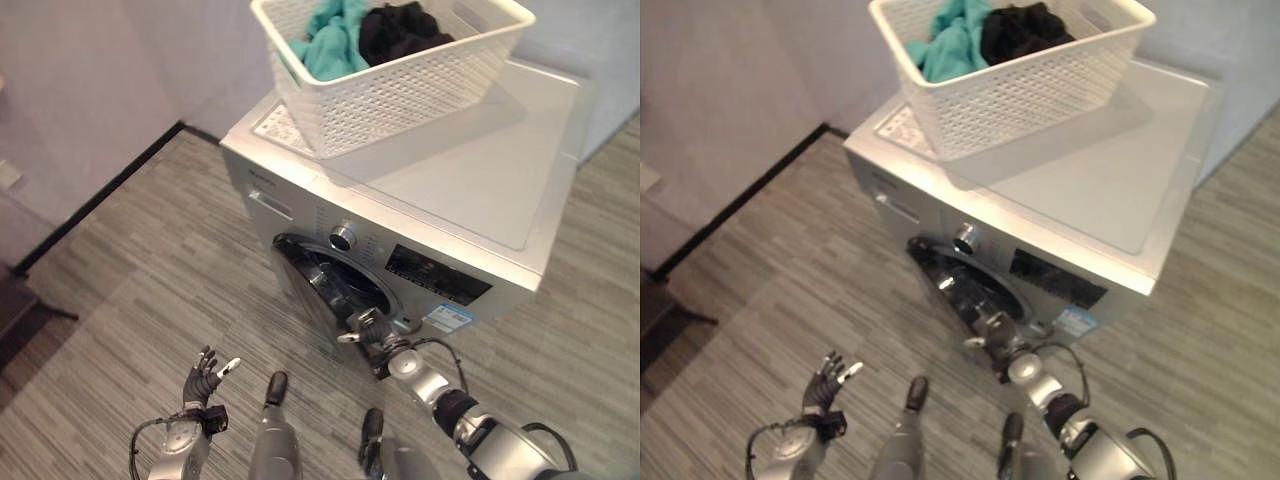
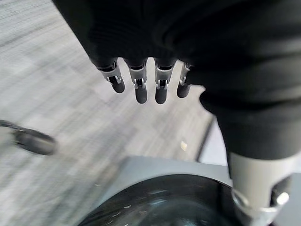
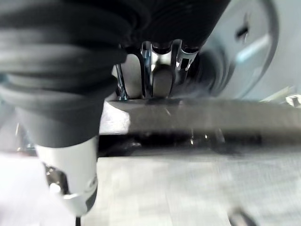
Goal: Grab the laundry basket,head to the washer,open it,put in the laundry and shut it.
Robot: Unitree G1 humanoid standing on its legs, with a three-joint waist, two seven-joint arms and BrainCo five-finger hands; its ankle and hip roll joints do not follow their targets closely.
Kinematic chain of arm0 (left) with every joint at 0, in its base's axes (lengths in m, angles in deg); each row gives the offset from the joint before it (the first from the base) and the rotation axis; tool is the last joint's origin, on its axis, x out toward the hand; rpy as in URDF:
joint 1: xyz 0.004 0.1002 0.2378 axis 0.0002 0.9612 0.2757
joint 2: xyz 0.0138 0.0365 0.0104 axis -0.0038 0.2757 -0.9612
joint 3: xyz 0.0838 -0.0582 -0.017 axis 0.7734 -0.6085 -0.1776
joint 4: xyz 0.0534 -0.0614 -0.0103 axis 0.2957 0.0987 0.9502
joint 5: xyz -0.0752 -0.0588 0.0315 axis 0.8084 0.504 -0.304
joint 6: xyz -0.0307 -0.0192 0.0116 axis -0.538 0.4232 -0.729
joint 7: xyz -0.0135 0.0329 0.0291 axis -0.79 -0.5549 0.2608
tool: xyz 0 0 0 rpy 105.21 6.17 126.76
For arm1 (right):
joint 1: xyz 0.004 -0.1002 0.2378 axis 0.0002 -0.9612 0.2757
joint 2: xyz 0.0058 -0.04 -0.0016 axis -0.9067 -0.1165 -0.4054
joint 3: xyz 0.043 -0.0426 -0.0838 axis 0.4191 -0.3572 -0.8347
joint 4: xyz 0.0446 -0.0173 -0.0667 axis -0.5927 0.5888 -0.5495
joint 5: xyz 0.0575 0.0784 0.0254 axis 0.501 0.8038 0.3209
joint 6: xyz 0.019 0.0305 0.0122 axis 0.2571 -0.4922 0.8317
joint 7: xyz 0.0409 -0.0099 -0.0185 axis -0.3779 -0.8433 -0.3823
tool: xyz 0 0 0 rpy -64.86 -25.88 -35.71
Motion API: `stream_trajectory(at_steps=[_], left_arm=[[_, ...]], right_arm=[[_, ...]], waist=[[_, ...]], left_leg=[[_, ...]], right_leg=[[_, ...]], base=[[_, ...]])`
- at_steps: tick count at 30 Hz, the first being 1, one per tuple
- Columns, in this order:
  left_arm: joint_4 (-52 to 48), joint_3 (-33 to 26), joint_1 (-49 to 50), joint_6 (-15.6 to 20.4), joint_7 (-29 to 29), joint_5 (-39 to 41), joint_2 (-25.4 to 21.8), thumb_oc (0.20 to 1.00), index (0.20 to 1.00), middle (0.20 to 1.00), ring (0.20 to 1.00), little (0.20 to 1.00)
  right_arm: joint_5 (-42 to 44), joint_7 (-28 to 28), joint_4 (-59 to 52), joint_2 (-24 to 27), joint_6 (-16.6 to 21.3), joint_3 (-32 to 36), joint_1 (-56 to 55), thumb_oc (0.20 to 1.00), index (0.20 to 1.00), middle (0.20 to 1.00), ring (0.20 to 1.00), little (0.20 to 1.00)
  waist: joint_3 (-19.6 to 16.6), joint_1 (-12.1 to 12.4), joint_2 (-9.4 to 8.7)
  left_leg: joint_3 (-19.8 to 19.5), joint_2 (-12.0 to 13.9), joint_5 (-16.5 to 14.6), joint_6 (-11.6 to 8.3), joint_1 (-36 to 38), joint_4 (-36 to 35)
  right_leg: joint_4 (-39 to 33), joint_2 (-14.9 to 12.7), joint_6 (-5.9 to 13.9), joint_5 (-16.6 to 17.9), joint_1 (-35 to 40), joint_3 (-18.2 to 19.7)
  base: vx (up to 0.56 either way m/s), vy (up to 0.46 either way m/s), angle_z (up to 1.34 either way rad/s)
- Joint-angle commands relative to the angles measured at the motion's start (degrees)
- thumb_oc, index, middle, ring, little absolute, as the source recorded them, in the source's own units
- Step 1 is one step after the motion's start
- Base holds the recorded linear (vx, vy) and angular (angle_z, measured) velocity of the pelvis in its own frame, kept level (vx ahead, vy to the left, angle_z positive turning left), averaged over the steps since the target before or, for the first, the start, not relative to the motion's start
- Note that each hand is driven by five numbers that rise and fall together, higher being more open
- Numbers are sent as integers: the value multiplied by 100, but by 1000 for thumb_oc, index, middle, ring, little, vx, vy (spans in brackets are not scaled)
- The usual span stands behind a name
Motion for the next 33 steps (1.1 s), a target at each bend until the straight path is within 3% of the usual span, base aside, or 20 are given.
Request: stream_trajectory(at_steps=[1, 5, 7, 9, 11, 12, 15, 16, 17, 18, 19, 20, 21, 22, 23, 26, 27, 29, 31, 33], left_arm=[[-144, 210, -92, 184, -112, 35, -202, 1000, 1000, 1000, 1000, 1000], [-383, 326, -108, 164, -118, -28, -170, 1000, 1000, 1000, 1000, 1000], [-932, 411, -121, 167, -92, -172, -285, 1000, 1000, 1000, 1000, 1000], [-1551, 363, -53, 157, -102, -274, -398, 1000, 1000, 1000, 1000, 1000], [-2678, 189, 123, 35, 74, -449, -800, 1000, 1000, 1000, 1000, 1000], [-2687, 186, 127, 28, 73, -449, -803, 1000, 1000, 1000, 1000, 1000], [-4942, -367, 169, -126, 685, -891, -2211, 1000, 1000, 1000, 1000, 1000], [-4960, -380, 180, -138, 688, -887, -2220, 1000, 1000, 1000, 1000, 1000], [-5315, -417, 83, -156, 876, -769, -2577, 1000, 1000, 1000, 1000, 1000], [-6124, -426, -223, -140, 1290, -301, -3379, 1000, 1000, 1000, 1000, 1000], [-6128, -429, -225, -143, 1292, -297, -3387, 1000, 1000, 1000, 1000, 1000], [-6433, -240, -557, -173, 1527, -33, -3856, 1000, 1000, 1000, 1000, 1000], [-6762, 336, -1228, -231, 1854, 458, -4514, 1000, 1000, 1000, 1000, 1000], [-6742, 392, -1288, -227, 1852, 464, -4520, 1000, 1000, 1000, 1000, 1000], [-6875, 863, -1782, -237, 1944, 653, -4692, 1000, 1000, 1000, 1000, 1000], [-6819, 2480, -3039, -426, 2446, 1675, -4608, 1000, 1000, 1000, 1000, 1000], [-6400, 3426, -3565, -575, 2615, 2058, -4276, 1000, 1000, 1000, 1000, 1000], [-6243, 3632, -3596, -662, 2743, 2309, -4109, 1000, 1000, 1000, 1000, 1000], [-5388, 3765, -2962, -1083, 3122, 2890, -3536, 1000, 1000, 1000, 1000, 1000], [-4589, 3975, -2463, -1438, 3411, 2963, -3296, 1000, 1000, 1000, 1000, 1000]], right_arm=[[254, -263, 370, -1192, 134, -177, 806, 1000, 1000, 1000, 1000, 1000], [525, -199, 276, -1097, 135, -97, 784, 1000, 1000, 1000, 1000, 1000], [686, -203, 112, -1005, 175, -44, 723, 1000, 1000, 1000, 1000, 1000], [712, -276, 52, -865, 119, 59, 517, 1000, 1000, 1000, 1000, 1000], [593, -370, -41, -600, 2, 202, 215, 1000, 1000, 1000, 1000, 1000], [593, -370, -43, -600, 0, 203, 214, 1000, 1000, 1000, 1000, 1000], [358, -577, 52, -297, -198, 597, -129, 1000, 1000, 1000, 1000, 1000], [357, -578, 52, -304, -199, 599, -125, 1000, 1000, 1000, 1000, 1000], [274, -627, 140, -276, -236, 631, -178, 1000, 1000, 1000, 1000, 1000], [188, -751, 347, -243, -278, 671, -328, 1000, 1000, 1000, 1000, 1000], [187, -752, 349, -249, -277, 677, -322, 1000, 1000, 1000, 1000, 1000], [162, -809, 447, -224, -270, 703, -376, 1000, 1000, 1000, 1000, 1000], [151, -865, 579, -190, -257, 680, -491, 1000, 1000, 1000, 1000, 1000], [150, -866, 582, -192, -255, 707, -490, 1000, 1000, 1000, 1000, 1000], [154, -864, 650, -181, -233, 713, -532, 1000, 1000, 1000, 1000, 1000], [205, -883, 716, -109, -202, 721, -642, 1000, 1000, 1000, 1000, 1000], [151, -863, 731, -30, -186, 685, -629, 1000, 1000, 1000, 1000, 1000], [124, -878, 730, -22, -188, 675, -636, 1000, 1000, 1000, 1000, 1000], [66, -909, 667, 97, -205, 664, -667, 1000, 1000, 1000, 1000, 1000], [-8, -932, 659, 265, -215, 786, -721, 1000, 1000, 1000, 1000, 1000]], waist=[[317, 398, -133], [380, 416, -212], [550, 380, -388], [557, 280, -394], [325, 154, -334], [313, 146, -344], [101, 88, -305], [97, 87, -321], [54, 70, -311], [-24, 31, -293], [-30, 34, -309], [-69, -3, -315], [-102, -115, -301], [-103, -90, -309], [-110, -132, -308], [-101, -338, -295], [-90, -523, -291], [-84, -591, -304], [-97, -796, -325], [-77, -989, -328]], left_leg=[[-27, -319, 380, 209, 177, -86], [-217, -304, 421, 145, 83, 23], [-547, -484, -128, 152, 50, 803], [-826, -453, -312, 163, 284, 799], [-745, -385, -376, 210, 494, 646], [-751, -399, -356, 215, 473, 642], [-508, -356, -560, 305, 857, 507], [-504, -369, -534, 310, 845, 498], [-439, -360, -556, 337, 958, 440], [-260, -305, -612, 350, 1162, 330], [-258, -318, -586, 354, 1145, 321], [-173, -291, -596, 344, 1210, 273], [-67, -284, -609, 326, 1244, 280], [-67, -286, -611, 327, 1241, 281], [-17, -283, -624, 308, 1258, 298], [118, -261, -635, 270, 1327, 283], [252, -244, -630, 271, 1412, 201], [348, -230, -628, 270, 1479, 135], [630, -191, -615, 273, 1643, -45], [818, -159, -633, 279, 1693, -86]], right_leg=[[-792, -544, 478, -293, 809, 397], [-792, -446, 402, -359, 795, 347], [-792, -588, 383, -214, 800, 394], [-792, -604, 413, -153, 861, 453], [-792, -629, 448, -114, 939, 565], [-792, -642, 455, -104, 921, 560], [-792, -732, 582, -63, 1067, 662], [-792, -746, 588, -49, 1050, 666], [-792, -763, 615, -27, 1070, 707], [-792, -790, 674, -11, 1124, 778], [-792, -804, 679, 4, 1102, 781], [-792, -830, 707, 5, 1122, 787], [-792, -870, 746, 22, 1152, 784], [-792, -872, 747, 20, 1149, 784], [-792, -886, 764, 14, 1174, 772], [-792, -918, 814, 37, 1197, 770], [-792, -921, 861, 89, 1152, 855], [-792, -919, 884, 106, 1117, 936], [-792, -902, 918, 152, 1002, 1132], [-792, -880, 933, 199, 892, 1275]], base=[[-172, -92, -4], [-151, -68, 3], [-134, -12, 47], [15, 134, 13], [140, 186, 11], [104, 112, 10], [165, 154, -3], [76, 84, -25], [109, 82, -44], [109, 81, -48], [114, 60, -51], [64, 33, -37], [73, 29, -28], [59, 19, -14], [54, -2, -8], [61, 10, -5], [45, 26, -9], [46, 37, -26], [69, 65, -56], [52, 93, -89]])
